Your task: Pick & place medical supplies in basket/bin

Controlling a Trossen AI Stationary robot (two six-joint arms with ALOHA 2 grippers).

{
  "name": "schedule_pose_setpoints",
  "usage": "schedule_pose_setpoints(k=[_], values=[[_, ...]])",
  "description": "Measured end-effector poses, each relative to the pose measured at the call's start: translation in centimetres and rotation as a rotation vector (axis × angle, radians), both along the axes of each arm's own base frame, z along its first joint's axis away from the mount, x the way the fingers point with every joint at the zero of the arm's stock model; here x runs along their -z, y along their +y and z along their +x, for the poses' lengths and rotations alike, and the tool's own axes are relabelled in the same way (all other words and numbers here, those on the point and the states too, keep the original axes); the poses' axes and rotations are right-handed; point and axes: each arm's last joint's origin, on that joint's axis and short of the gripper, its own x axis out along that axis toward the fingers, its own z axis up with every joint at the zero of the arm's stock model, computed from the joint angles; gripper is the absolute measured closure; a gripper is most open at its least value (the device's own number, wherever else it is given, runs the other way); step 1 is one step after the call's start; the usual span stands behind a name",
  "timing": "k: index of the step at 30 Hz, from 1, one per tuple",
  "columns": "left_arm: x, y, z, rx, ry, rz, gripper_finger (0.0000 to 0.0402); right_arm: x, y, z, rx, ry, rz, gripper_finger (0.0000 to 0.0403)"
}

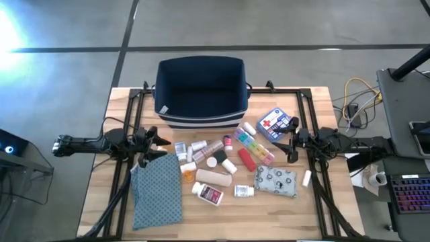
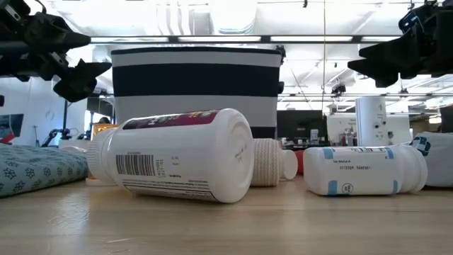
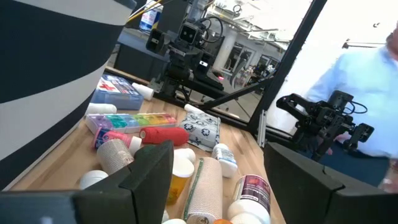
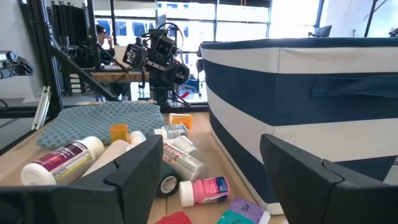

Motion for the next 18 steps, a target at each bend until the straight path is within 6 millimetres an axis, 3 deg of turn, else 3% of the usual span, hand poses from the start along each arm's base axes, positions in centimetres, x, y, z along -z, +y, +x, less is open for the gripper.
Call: schedule_pose_setpoints(k=[12, 14, 18], values=[[0.01, 0.00, 0.00, 0.000, 0.001, 0.000, 0.0171, -0.03, 0.00, 0.00, -0.002, -0.005, 0.013, 0.0146], [0.00, 0.00, 0.00, 0.000, 0.000, 0.000, 0.0171, -0.04, 0.07, 0.00, -0.032, -0.025, 0.157, 0.0145], [0.01, 0.00, 0.00, 0.000, 0.001, 0.000, 0.0171, -0.08, 0.09, 0.00, -0.068, -0.094, 0.663, 0.0147]])
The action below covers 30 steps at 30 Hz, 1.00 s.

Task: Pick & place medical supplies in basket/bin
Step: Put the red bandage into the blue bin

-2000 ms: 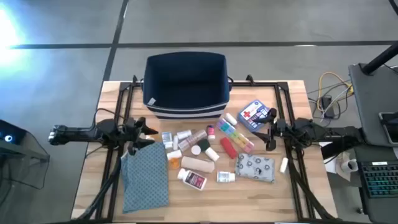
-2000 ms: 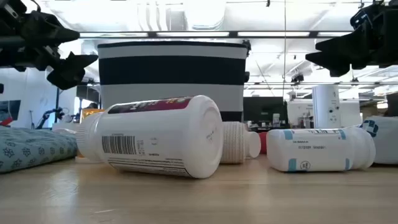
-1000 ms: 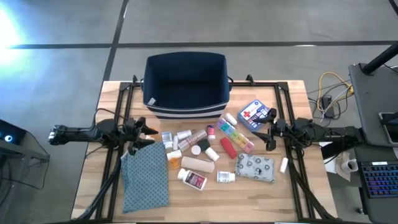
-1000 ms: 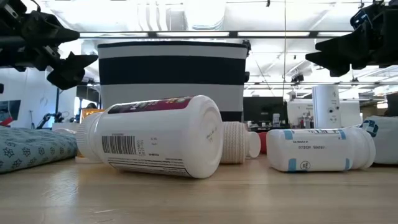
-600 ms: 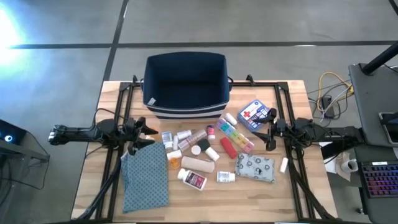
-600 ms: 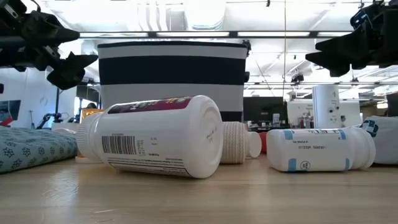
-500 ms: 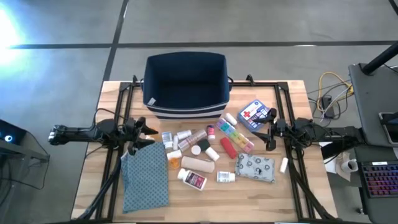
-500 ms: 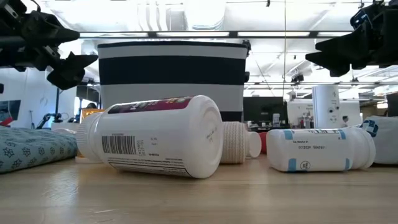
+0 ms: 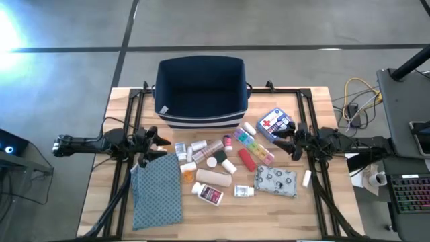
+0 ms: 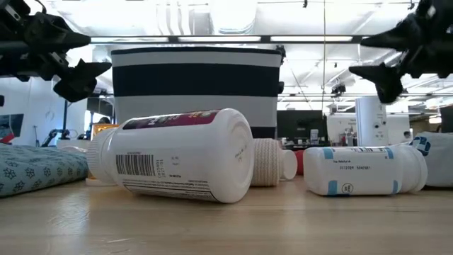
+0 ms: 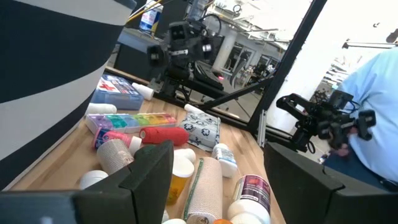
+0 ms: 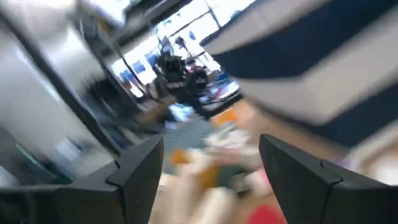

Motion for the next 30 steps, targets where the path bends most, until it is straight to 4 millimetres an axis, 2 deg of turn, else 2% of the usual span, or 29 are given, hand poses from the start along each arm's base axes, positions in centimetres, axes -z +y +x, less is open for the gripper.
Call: schedule_pose_setpoints(k=[3, 5, 12, 21, 30], values=[[0.0, 0.0, 0.0, 0.000, 0.000, 0.000, 0.0171, 0.0, 0.0, 0.0, -0.016, -0.037, 0.329, 0.0150], [0.0, 0.0, 0.0, 0.000, 0.000, 0.000, 0.0171, 0.2, -0.1, 0.1, 0.016, -0.039, 0.423, 0.0152], [0.0, 0.0, 0.0, 0.000, 0.000, 0.000, 0.0171, 0.2, -0.3, 0.1, 0.085, -0.038, 0.397, 0.0147], [0.0, 0.0, 0.0, 0.000, 0.000, 0.000, 0.0171, 0.3, -0.8, 0.1, 0.258, -0.123, 0.611, 0.0149], [0.0, 0.0, 0.0, 0.000, 0.000, 0.000, 0.0171, 1.1, -0.7, 1.2, 0.255, -0.022, 0.669, 0.0151]])
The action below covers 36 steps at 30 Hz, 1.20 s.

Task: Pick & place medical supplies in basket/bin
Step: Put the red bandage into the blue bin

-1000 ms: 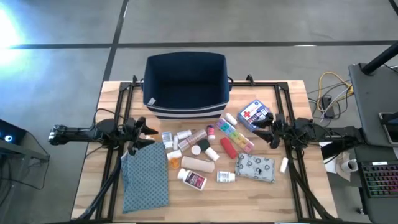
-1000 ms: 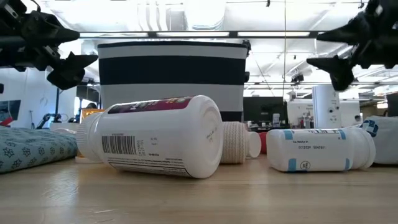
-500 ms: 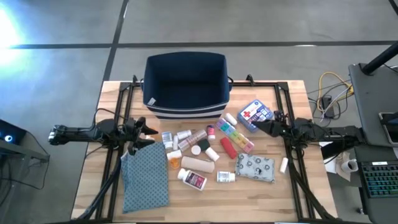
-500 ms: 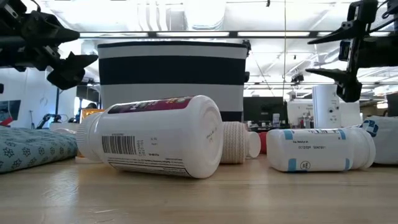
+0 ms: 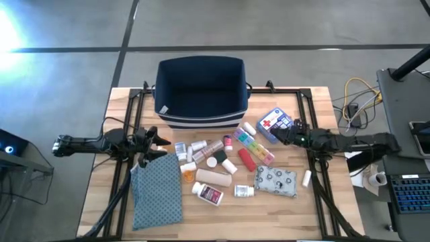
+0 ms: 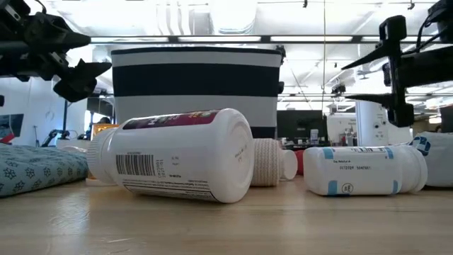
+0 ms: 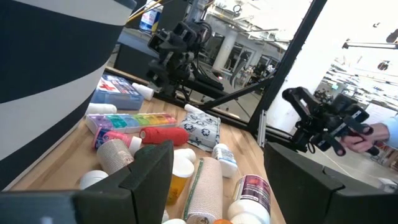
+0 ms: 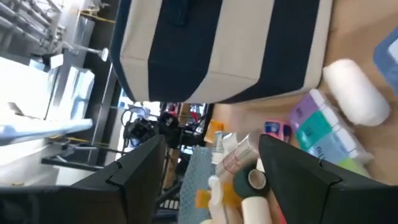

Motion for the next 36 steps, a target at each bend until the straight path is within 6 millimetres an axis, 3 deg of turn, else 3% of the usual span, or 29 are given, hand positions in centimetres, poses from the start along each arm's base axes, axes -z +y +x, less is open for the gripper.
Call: schedule_pose_setpoints(k=[7, 13, 15, 19, 25, 36], values=[[0.0, 0.0, 0.0, 0.000, 0.000, 0.000, 0.0171, -3.1, 0.1, 2.2, -0.019, 0.273, 0.000, 0.0151], [0.0, 0.0, 0.0, 0.000, 0.000, 0.000, 0.0171, -5.7, 0.6, 4.9, -0.201, 0.730, 0.005, 0.0151], [0.0, 0.0, 0.0, 0.000, 0.000, 0.000, 0.0171, -5.6, 0.8, 5.8, -0.282, 0.883, 0.011, 0.0151], [0.0, 0.0, 0.0, 0.001, 0.000, 0.000, 0.0171, -5.4, 1.3, 8.6, -0.412, 0.993, -0.039, 0.0151], [0.0, 0.0, 0.0, 0.000, 0.000, 0.000, 0.0171, -4.9, 2.9, 12.3, -0.535, 1.088, -0.146, 0.0151], [0.0, 0.0, 0.0, 0.000, 0.000, 0.000, 0.0171, -1.4, 4.8, 16.9, -0.627, 1.195, -0.213, 0.0149]])
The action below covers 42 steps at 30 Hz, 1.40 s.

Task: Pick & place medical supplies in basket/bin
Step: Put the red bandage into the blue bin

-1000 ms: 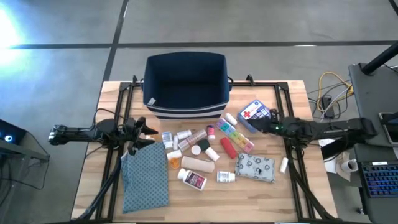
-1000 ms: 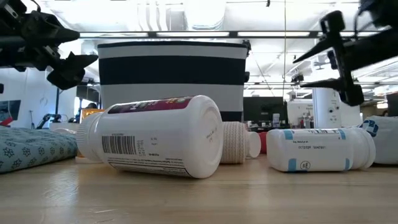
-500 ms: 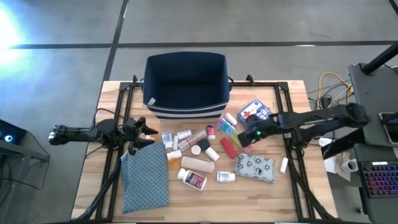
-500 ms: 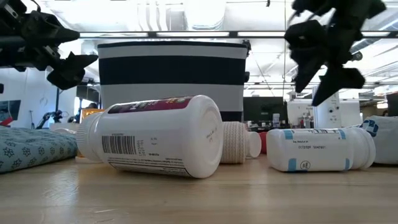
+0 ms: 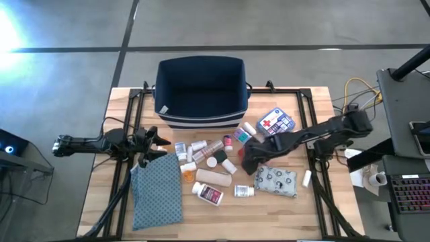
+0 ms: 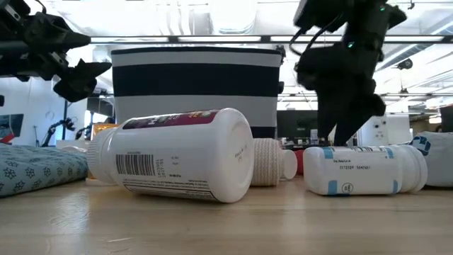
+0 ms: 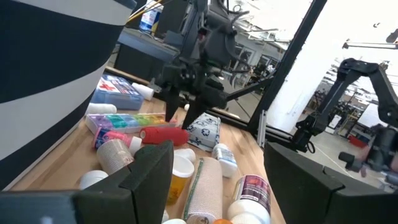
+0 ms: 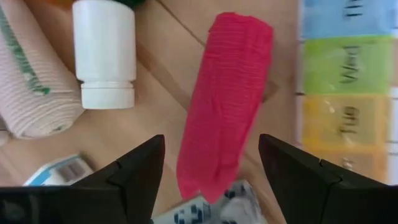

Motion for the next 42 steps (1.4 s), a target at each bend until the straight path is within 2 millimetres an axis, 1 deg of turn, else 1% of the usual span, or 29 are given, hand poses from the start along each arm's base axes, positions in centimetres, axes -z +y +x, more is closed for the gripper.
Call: schedule_pose_setpoints(k=[8, 11, 13, 15, 18, 20, 23, 25, 27, 31, 34, 36, 38, 40, 42], values=[[0.0, 0.0, 0.0, 0.000, 0.000, 0.000, 0.0171, 2.6, 0.3, 2.5, -0.007, 0.089, -0.023, 0.0112], [0.0, 0.0, 0.0, 0.000, 0.000, 0.000, 0.0171, 3.5, 0.4, 3.3, -0.006, 0.121, -0.027, 0.0107], [0.0, 0.0, 0.0, 0.000, 0.000, 0.000, 0.0171, 3.7, 0.5, 3.7, 0.012, 0.139, -0.024, 0.0113], [0.0, 0.0, 0.0, -0.001, 0.000, 0.000, 0.0171, 3.6, 0.5, 4.0, 0.019, 0.155, -0.033, 0.0131], [0.0, 0.0, 0.0, -0.001, 0.000, 0.000, 0.0171, 3.2, 0.5, 4.5, 0.032, 0.138, -0.059, 0.0176], [0.0, 0.0, 0.0, -0.001, 0.000, 0.000, 0.0171, 2.8, 0.4, 4.4, 0.053, 0.147, -0.082, 0.0215], [0.0, 0.0, 0.0, -0.001, 0.000, 0.000, 0.0171, 1.5, 0.3, 4.6, 0.059, 0.135, -0.119, 0.0284], [0.0, 0.0, 0.0, 0.000, 0.000, 0.000, 0.0171, 0.1, 0.4, 4.7, 0.029, 0.119, -0.137, 0.0330], [0.0, 0.0, 0.0, 0.000, 0.000, 0.000, 0.0171, -2.3, 0.5, 4.9, -0.018, 0.045, -0.153, 0.0358], [0.0, 0.0, 0.0, 0.000, 0.001, 0.000, 0.0171, -8.8, 0.5, 4.4, -0.092, -0.162, -0.199, 0.0358], [0.0, 0.0, 0.0, 0.000, 0.001, 0.000, 0.0171, -13.6, -0.3, 3.3, -0.035, -0.301, -0.294, 0.0354], [0.0, 0.0, 0.0, 0.000, 0.001, 0.000, 0.0171, -16.4, -1.3, 2.7, 0.060, -0.383, -0.397, 0.0341], [0.0, 0.0, 0.0, -0.001, 0.001, 0.000, 0.0171, -18.9, -2.9, 2.2, 0.151, -0.450, -0.497, 0.0332], [0.0, 0.0, 0.0, 0.000, 0.001, 0.000, 0.0171, -20.7, -4.9, 2.3, 0.200, -0.508, -0.551, 0.0330], [0.0, 0.0, 0.0, 0.000, 0.001, 0.000, 0.0171, -21.5, -7.3, 3.1, 0.200, -0.558, -0.570, 0.0332]])
